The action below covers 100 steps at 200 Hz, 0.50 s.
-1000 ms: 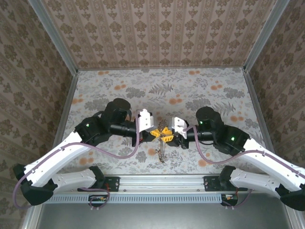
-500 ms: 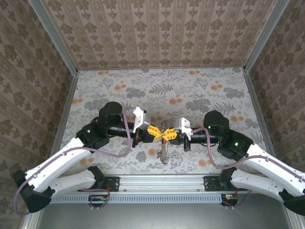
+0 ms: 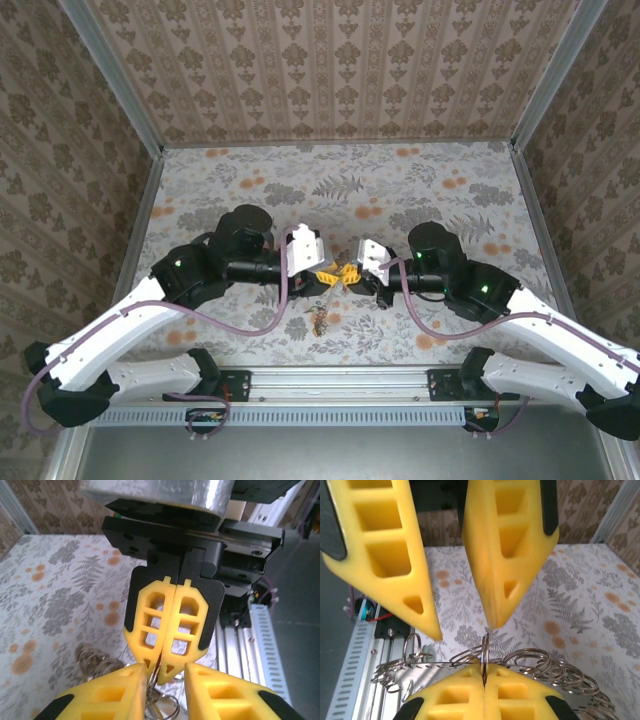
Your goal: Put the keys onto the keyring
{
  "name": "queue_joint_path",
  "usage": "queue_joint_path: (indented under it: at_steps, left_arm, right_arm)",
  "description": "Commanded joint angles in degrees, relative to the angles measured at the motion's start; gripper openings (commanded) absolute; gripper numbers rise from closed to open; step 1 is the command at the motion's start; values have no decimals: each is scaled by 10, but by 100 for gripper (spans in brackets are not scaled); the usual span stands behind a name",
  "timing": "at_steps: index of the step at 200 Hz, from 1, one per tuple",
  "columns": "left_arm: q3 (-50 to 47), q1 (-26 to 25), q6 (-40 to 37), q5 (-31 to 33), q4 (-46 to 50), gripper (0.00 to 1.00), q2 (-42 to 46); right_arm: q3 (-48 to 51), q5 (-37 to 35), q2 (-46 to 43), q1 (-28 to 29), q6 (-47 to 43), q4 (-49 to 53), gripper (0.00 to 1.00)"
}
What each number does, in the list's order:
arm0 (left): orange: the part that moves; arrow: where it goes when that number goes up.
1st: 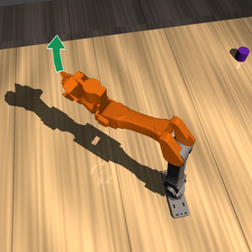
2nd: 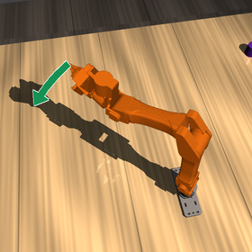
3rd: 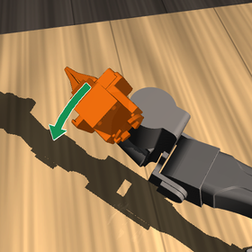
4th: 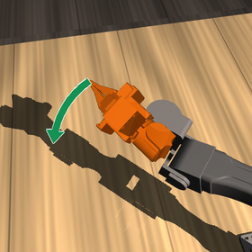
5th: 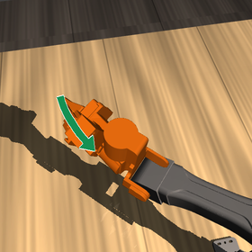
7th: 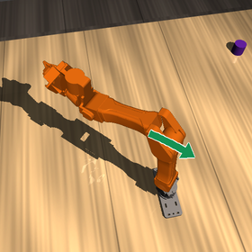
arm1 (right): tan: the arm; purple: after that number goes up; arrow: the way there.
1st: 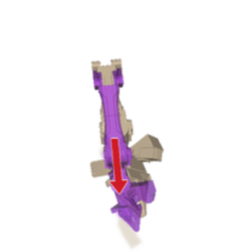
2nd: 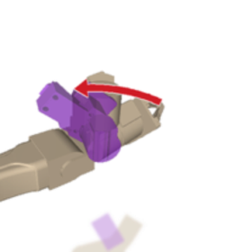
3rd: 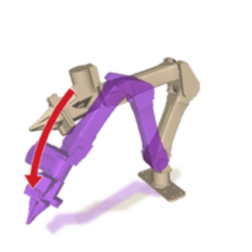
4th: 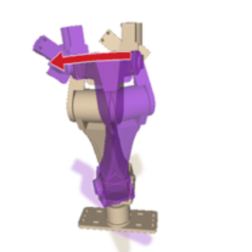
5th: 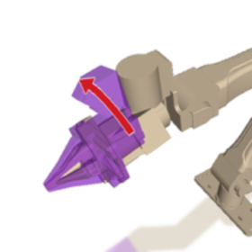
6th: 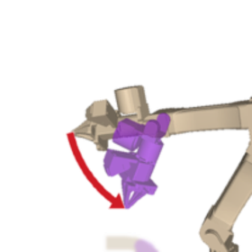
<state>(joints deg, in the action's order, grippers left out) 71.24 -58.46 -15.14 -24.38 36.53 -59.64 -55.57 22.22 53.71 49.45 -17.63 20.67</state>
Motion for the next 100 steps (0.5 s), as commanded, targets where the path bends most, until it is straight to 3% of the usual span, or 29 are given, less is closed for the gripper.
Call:
queue_joint_path:
  at_steps: [1, 100]
  left_arm:
    - [11, -6, -41, 50, 56, 27, -6]
    - [16, -15, -46, 24, 50, 26, -35]
  right_arm:
    - [-26, 1, -10, 2, -20, 11, 0]
    - [-31, 34, 1, 4, -22, 7, 0]
